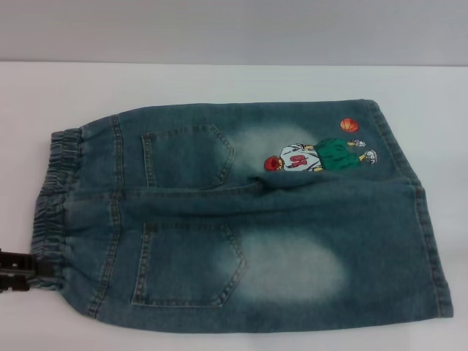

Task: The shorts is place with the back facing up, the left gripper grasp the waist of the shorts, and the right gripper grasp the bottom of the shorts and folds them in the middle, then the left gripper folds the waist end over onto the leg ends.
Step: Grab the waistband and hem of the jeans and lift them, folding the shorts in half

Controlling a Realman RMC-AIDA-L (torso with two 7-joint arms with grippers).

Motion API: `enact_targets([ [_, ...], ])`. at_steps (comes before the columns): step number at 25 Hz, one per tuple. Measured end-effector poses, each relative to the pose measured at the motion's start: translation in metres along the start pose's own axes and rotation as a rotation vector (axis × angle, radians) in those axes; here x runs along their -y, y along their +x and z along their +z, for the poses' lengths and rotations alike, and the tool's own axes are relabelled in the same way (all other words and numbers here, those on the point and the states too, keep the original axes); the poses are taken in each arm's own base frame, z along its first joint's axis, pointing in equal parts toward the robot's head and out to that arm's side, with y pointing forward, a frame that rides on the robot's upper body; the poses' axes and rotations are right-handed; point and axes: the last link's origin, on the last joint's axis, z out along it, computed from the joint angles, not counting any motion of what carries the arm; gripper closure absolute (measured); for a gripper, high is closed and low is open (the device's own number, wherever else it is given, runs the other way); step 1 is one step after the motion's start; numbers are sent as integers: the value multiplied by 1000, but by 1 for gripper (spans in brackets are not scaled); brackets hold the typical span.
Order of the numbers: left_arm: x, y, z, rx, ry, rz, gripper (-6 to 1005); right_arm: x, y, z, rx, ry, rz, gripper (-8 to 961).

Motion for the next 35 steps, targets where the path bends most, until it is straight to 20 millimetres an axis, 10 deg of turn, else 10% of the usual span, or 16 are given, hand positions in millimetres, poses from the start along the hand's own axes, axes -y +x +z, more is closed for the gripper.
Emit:
enact_targets([
  [28, -24, 20, 14, -16, -52, 65, 344, 4, -3, 3, 6, 12, -6, 428],
  [35, -25, 22, 14, -24, -46, 97, 544, 5, -3, 3, 6, 15, -5, 428],
])
